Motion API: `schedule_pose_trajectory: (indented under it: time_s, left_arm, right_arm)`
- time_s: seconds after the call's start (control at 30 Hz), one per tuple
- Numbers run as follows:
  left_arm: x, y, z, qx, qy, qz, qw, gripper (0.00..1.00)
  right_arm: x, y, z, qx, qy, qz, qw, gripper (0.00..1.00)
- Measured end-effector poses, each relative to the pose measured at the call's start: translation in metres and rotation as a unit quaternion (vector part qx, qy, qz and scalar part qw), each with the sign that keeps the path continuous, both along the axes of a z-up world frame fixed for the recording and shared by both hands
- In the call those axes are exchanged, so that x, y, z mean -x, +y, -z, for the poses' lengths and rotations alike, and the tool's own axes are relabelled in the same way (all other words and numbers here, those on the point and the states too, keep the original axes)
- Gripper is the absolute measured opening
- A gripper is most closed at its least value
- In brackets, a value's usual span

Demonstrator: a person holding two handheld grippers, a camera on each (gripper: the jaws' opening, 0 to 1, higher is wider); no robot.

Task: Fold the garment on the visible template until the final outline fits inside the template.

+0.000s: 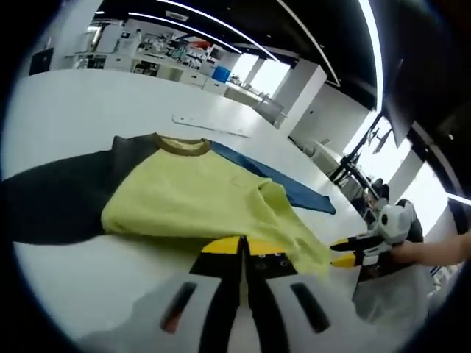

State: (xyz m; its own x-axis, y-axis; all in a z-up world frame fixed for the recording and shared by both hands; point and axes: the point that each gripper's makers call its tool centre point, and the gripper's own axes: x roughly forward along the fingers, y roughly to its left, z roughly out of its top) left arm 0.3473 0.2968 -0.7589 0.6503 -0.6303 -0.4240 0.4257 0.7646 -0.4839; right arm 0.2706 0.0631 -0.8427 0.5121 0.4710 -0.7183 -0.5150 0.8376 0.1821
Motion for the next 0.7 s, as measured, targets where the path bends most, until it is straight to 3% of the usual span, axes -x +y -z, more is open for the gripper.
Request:
schedule_pose_trajectory:
  time_s: [0.17, 0.3, 0.7]
  left_arm:
    - [-0.016, -0.007, -0.021, 0.011, -0.017, 0.007, 0.9998, 0.0]
    - [-0.03, -0.011, -0.022, 0.022, -0.012, 0.008, 0.9997, 0.0]
    - [-0.064, -0.014, 0.013, 0.003, 0.018, 0.011, 0.9998, 0.0]
  right_arm:
    - [-0.001, 0.006, 0.0, -0.009, 0.004, -0.003, 0.9999, 0.22]
    - [-0.002, 0.013, 0.0, -0.015, 0.011, -0.008, 0.9998, 0.17]
    - [-0.01, 0.023, 0.005, -0.015, 0.014, -0.018, 0.9996, 0.05]
